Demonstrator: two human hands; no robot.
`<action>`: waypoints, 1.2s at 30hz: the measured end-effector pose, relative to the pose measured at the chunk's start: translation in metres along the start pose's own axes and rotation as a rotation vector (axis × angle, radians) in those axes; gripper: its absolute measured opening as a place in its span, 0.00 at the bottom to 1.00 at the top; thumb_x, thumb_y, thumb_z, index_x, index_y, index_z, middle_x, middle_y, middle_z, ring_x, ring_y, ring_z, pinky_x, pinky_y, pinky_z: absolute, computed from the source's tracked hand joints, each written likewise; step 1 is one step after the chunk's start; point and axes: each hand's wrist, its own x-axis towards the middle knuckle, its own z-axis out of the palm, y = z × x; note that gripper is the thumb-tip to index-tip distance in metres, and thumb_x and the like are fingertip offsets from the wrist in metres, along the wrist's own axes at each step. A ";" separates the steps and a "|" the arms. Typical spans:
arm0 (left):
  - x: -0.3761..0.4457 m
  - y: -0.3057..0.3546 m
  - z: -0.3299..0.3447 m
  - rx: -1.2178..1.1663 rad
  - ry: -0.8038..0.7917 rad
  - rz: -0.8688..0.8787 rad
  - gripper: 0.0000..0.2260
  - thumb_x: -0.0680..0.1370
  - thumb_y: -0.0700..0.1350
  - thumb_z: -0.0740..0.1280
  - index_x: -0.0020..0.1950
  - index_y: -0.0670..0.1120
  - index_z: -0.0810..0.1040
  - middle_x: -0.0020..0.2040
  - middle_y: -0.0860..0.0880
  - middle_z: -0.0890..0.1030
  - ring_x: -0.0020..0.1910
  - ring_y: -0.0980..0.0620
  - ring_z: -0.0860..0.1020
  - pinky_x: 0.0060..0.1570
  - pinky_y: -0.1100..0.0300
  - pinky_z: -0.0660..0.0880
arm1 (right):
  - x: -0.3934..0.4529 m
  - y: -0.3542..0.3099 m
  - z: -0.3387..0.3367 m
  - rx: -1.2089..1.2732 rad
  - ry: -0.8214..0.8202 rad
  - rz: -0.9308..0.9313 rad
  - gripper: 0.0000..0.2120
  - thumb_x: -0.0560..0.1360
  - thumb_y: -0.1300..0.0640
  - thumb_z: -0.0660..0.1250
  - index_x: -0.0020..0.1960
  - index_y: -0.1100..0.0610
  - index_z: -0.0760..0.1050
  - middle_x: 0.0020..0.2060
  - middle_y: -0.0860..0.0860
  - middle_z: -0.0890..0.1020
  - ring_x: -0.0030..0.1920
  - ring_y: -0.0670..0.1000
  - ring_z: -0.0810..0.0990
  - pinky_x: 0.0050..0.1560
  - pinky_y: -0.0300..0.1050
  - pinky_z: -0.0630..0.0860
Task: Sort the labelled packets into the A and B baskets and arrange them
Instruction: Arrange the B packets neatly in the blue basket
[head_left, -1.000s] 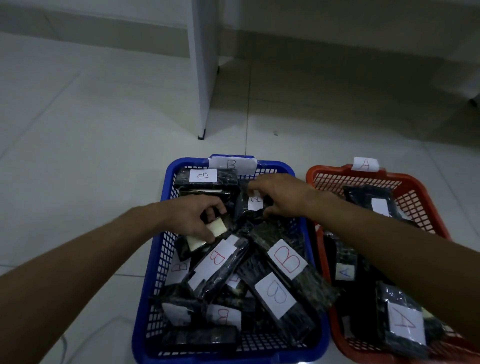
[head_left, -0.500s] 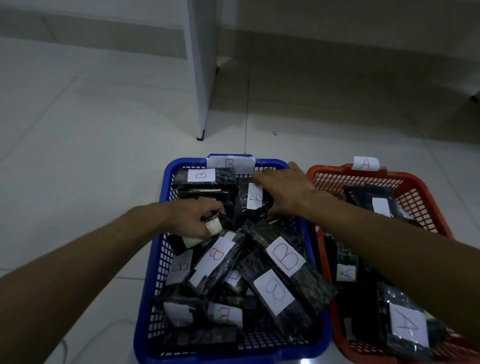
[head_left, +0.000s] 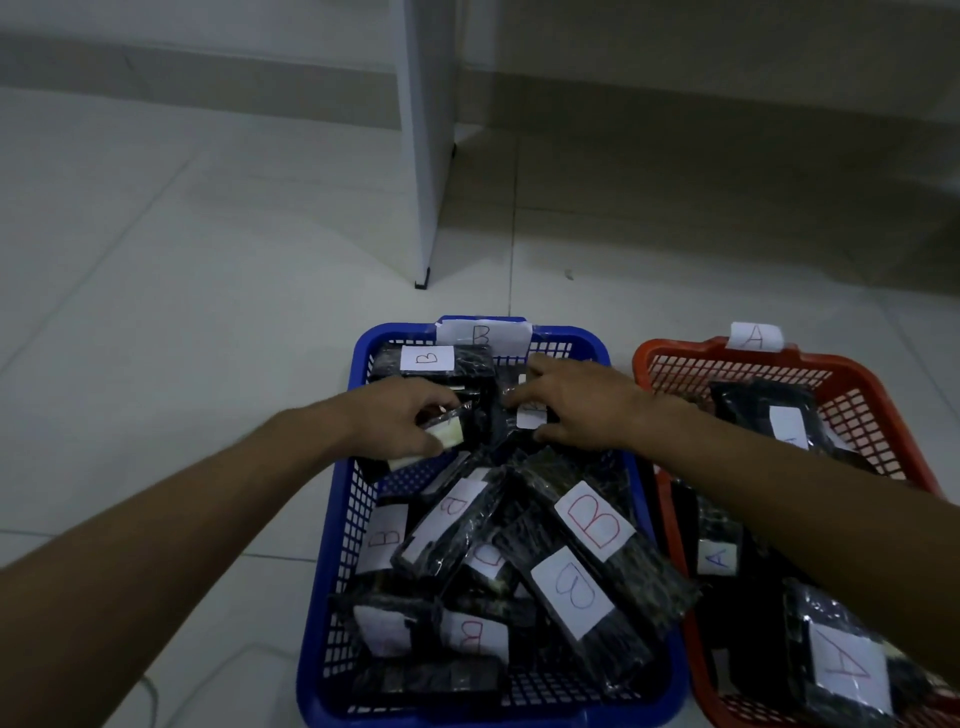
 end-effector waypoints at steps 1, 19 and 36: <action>0.000 0.000 -0.001 -0.001 0.018 0.000 0.17 0.76 0.44 0.71 0.64 0.52 0.75 0.56 0.50 0.80 0.52 0.51 0.80 0.53 0.50 0.79 | 0.000 0.000 0.003 -0.010 -0.024 -0.001 0.27 0.76 0.48 0.70 0.74 0.42 0.67 0.66 0.50 0.68 0.62 0.53 0.73 0.60 0.51 0.75; -0.015 0.021 -0.014 -0.907 0.317 0.009 0.11 0.74 0.33 0.71 0.54 0.38 0.75 0.41 0.42 0.85 0.40 0.47 0.85 0.40 0.62 0.81 | -0.025 -0.046 -0.033 1.011 -0.013 0.114 0.14 0.75 0.51 0.72 0.59 0.53 0.78 0.49 0.56 0.85 0.50 0.54 0.84 0.52 0.49 0.80; -0.010 0.023 0.017 -0.127 -0.278 -0.270 0.24 0.70 0.57 0.75 0.60 0.48 0.74 0.45 0.48 0.79 0.41 0.51 0.78 0.38 0.60 0.77 | -0.040 -0.015 0.005 -0.020 0.364 0.230 0.12 0.72 0.66 0.68 0.51 0.54 0.74 0.54 0.51 0.78 0.57 0.53 0.68 0.50 0.43 0.64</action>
